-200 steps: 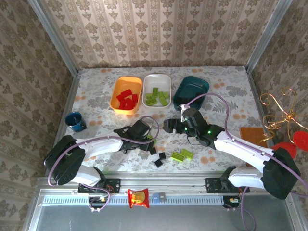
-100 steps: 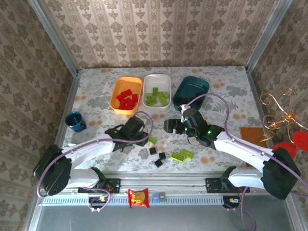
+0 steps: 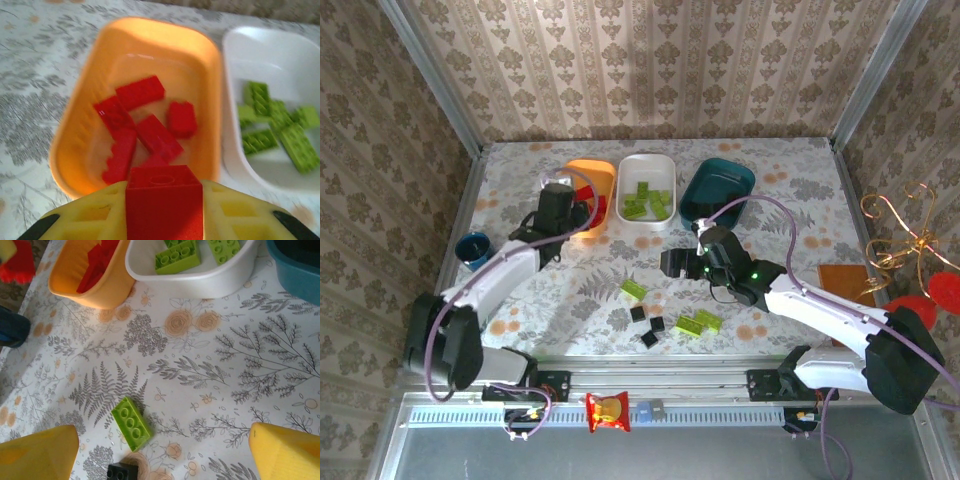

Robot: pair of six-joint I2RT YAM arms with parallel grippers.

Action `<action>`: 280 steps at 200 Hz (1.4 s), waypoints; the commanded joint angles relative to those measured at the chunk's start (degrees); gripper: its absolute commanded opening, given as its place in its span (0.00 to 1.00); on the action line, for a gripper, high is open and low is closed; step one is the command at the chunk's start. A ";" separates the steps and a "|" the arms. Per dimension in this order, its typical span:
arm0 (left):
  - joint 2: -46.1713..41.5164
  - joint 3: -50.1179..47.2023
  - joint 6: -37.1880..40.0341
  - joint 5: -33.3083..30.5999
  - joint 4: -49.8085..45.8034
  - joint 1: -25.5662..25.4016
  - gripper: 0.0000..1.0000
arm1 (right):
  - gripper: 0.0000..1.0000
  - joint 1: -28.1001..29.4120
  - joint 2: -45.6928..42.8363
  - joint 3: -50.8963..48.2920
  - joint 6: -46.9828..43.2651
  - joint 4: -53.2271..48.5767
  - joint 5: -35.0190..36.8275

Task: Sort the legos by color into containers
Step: Place the lego in the container, then pick up the lego from the bottom-center of the table.

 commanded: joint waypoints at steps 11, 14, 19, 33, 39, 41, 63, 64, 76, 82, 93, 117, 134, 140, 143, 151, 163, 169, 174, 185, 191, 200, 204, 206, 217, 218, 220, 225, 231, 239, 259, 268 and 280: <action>8.41 7.67 1.98 0.59 2.55 2.90 0.35 | 0.89 -0.30 -2.62 -2.29 0.95 -3.23 1.05; 9.37 8.43 2.12 0.69 2.29 3.01 0.35 | 0.89 -0.30 -2.72 -2.42 0.91 -3.46 1.01; 10.76 9.42 2.32 0.63 1.97 3.32 0.36 | 0.89 -0.30 -2.91 -2.67 0.82 -3.72 0.73; 13.68 11.53 2.44 1.18 0.88 4.13 0.40 | 0.89 -0.27 -2.77 -3.22 0.08 -4.15 -0.83; 14.66 12.19 2.34 1.52 0.58 4.50 0.42 | 0.89 -0.22 -2.47 -3.25 -0.17 -4.52 -1.42; 14.86 12.39 2.24 1.69 0.39 4.61 0.43 | 0.89 -0.17 -2.37 -3.25 -0.30 -4.60 -1.60; 15.58 13.12 1.42 3.64 -0.29 5.31 0.59 | 0.90 0.52 -0.75 -3.42 -1.76 -4.93 -2.85; 15.50 13.11 1.31 3.71 -0.30 5.27 0.59 | 0.90 0.55 -0.61 -3.42 -1.84 -4.97 -2.94; 14.35 12.49 0.57 5.11 0.17 5.29 0.66 | 0.90 1.20 1.07 -2.76 -2.90 -5.07 -3.65; 13.55 12.04 -0.08 5.94 0.52 5.31 0.69 | 0.90 1.56 2.08 -2.14 -3.34 -5.21 -3.65; 11.59 11.06 -1.21 7.67 0.87 5.23 0.71 | 0.90 2.54 4.16 -0.66 -4.29 -5.37 -3.66; 5.08 7.42 -3.89 11.11 1.80 4.83 0.77 | 0.90 5.26 9.74 3.89 -7.17 -6.29 -3.17; -1.41 3.04 -5.67 12.81 2.55 4.02 0.80 | 0.90 7.45 15.00 7.70 -9.36 -7.53 -1.98; -3.92 1.27 -6.04 12.89 2.57 3.65 0.82 | 0.89 8.23 16.75 9.06 -10.13 -7.94 -1.74; -5.16 0.34 -6.12 12.85 2.49 3.38 0.83 | 0.90 8.55 17.66 9.82 -10.51 -8.19 -1.49; -8.61 -2.43 -6.34 12.68 2.22 2.70 0.86 | 0.89 9.50 20.01 11.66 -11.37 -8.91 -0.91; -13.55 -5.89 -5.94 11.94 1.05 1.66 0.99 | 0.89 10.90 23.54 14.48 -12.63 -10.15 0.16; -15.84 -7.45 -5.75 11.58 0.12 1.18 1.00 | 0.89 11.61 25.23 15.80 -13.25 -10.67 0.64; -17.73 -8.63 -5.70 11.38 -1.01 0.89 1.00 | 0.89 12.16 26.66 16.91 -13.66 -11.14 1.25; -21.80 -11.33 -6.01 10.83 -3.12 0.28 1.00 | 0.88 13.23 29.32 19.05 -14.45 -12.16 2.40; -24.24 -12.78 -6.29 10.51 -4.11 -0.05 1.00 | 0.88 13.70 30.71 20.05 -14.85 -12.57 2.97; -27.78 -15.12 -6.89 10.01 -5.51 -0.54 1.00 | 0.86 14.30 32.58 21.51 -15.25 -13.31 4.04; -29.26 -15.96 -7.25 9.75 -6.11 -0.75 1.00 | 0.86 14.49 33.35 22.15 -15.35 -13.59 4.55; -30.03 -16.40 -7.43 9.63 -6.42 -0.79 1.00 | 0.86 14.58 33.72 22.35 -15.35 -13.78 4.77; -33.70 -18.45 -8.30 9.42 -7.83 -0.92 1.00 | 0.84 14.88 35.46 23.50 -15.51 -14.58 5.92; -34.01 -18.58 -8.38 9.46 -7.94 -0.97 1.00 | 0.83 14.89 35.60 23.62 -15.53 -14.63 6.05; -34.64 -18.95 -8.55 9.43 -8.16 -0.94 1.00 | 0.83 14.90 35.89 23.71 -15.52 -14.70 6.31; -35.99 -19.54 -8.98 9.46 -8.81 -1.09 1.00 | 0.82 14.97 36.48 24.12 -15.54 -15.04 6.91; -37.33 -20.20 -9.43 9.65 -9.45 -1.05 1.00 | 0.81 15.07 37.15 24.57 -15.71 -15.37 7.69; -38.82 -20.89 -10.06 10.17 -10.02 -1.19 1.00 | 0.79 15.14 37.97 25.02 -15.93 -15.70 8.63; -40.69 -21.59 -10.72 10.39 -12.17 -1.95 1.00 | 0.74 15.25 39.74 26.12 -16.88 -16.16 9.55; -41.31 -21.83 -10.65 10.26 -12.81 -2.28 1.00 | 0.70 15.25 40.41 26.45 -17.21 -16.25 9.69; -42.15 -22.05 -10.65 9.99 -13.38 -2.49 1.00 | 0.63 15.25 41.14 26.89 -17.66 -16.31 9.79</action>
